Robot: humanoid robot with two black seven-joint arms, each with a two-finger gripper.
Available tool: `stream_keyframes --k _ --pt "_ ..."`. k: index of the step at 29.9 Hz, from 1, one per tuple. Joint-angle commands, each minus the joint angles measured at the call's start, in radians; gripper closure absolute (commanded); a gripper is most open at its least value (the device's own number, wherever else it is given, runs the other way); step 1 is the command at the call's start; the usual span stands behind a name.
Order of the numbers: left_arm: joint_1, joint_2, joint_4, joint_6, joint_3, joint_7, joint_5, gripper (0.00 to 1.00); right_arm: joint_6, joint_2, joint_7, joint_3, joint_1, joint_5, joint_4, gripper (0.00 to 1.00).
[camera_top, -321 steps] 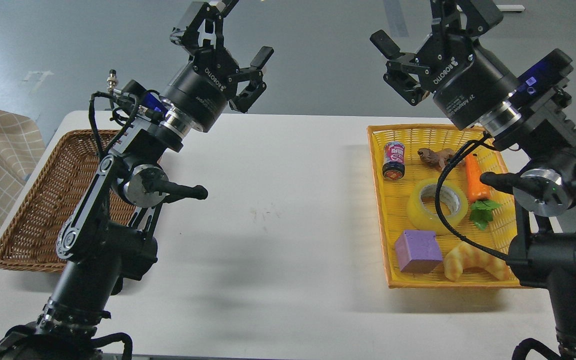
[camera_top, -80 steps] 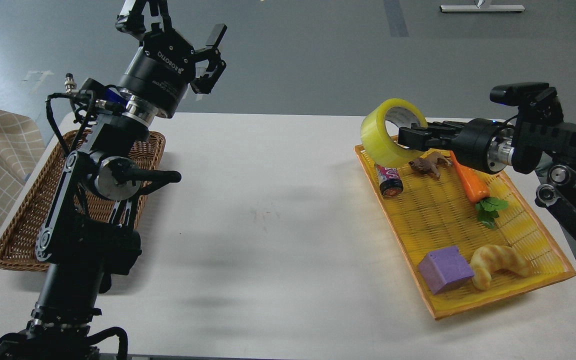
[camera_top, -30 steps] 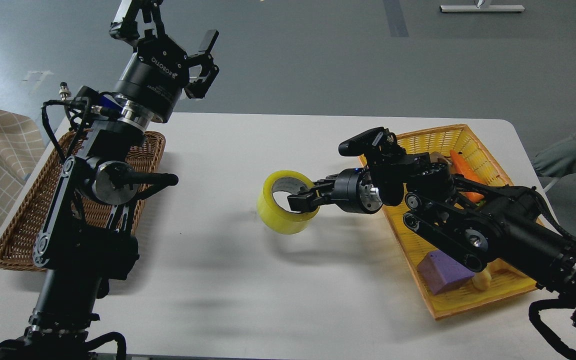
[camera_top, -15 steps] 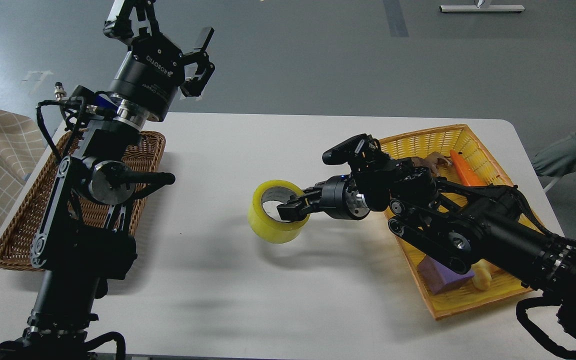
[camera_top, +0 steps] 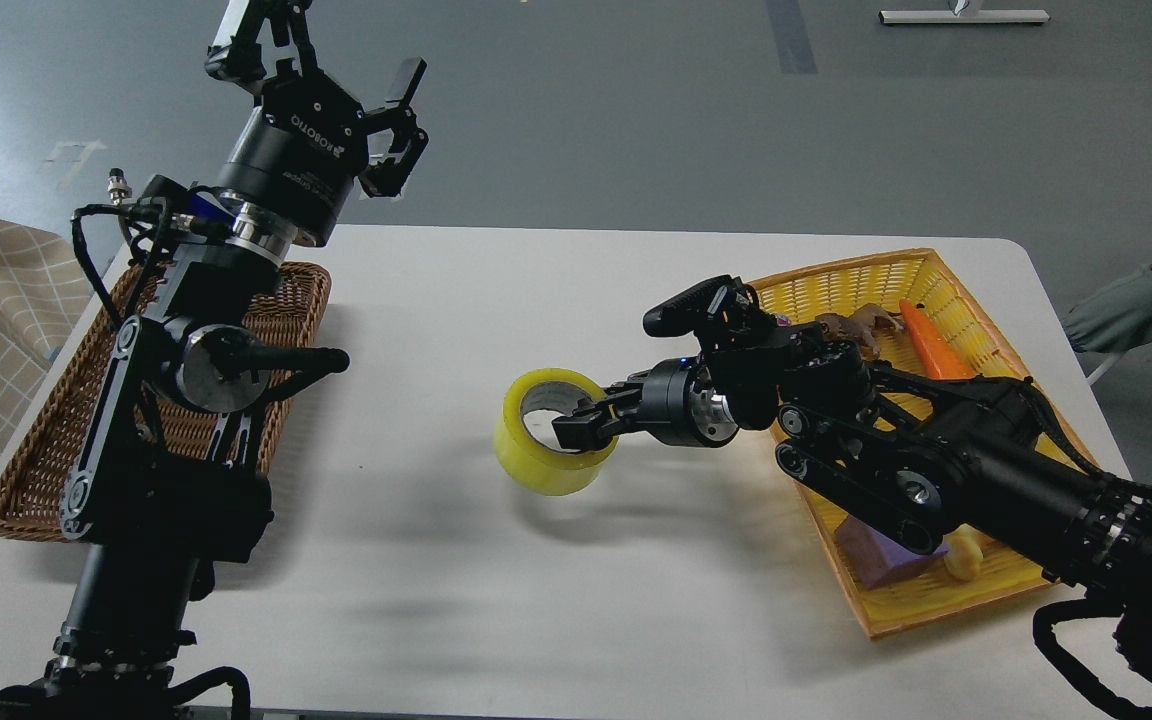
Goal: Place and transfer tape with both arms
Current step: 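Lower the tape roll onto the table and release with the right gripper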
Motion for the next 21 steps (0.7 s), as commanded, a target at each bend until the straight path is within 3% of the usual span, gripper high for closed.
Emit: stream_keyframes --k 1,17,20,21 --pt "0.001 0.000 -0.001 0.000 -0.005 0.000 0.000 0.02 0.000 0.000 0.000 -0.007 -0.004 -0.001 -0.002 0.91" --pt "0.003 0.000 0.001 -0.002 -0.011 0.000 -0.002 0.02 0.005 0.003 -0.009 -0.007 -0.020 0.001 0.000 0.82" --pt "0.010 0.000 -0.001 -0.003 -0.011 0.000 -0.002 0.02 0.000 0.005 -0.029 -0.007 -0.029 0.004 0.000 0.67" --pt "0.012 0.000 -0.001 -0.003 -0.011 0.000 -0.002 0.02 -0.003 0.005 -0.038 -0.005 -0.032 0.007 0.000 0.57"
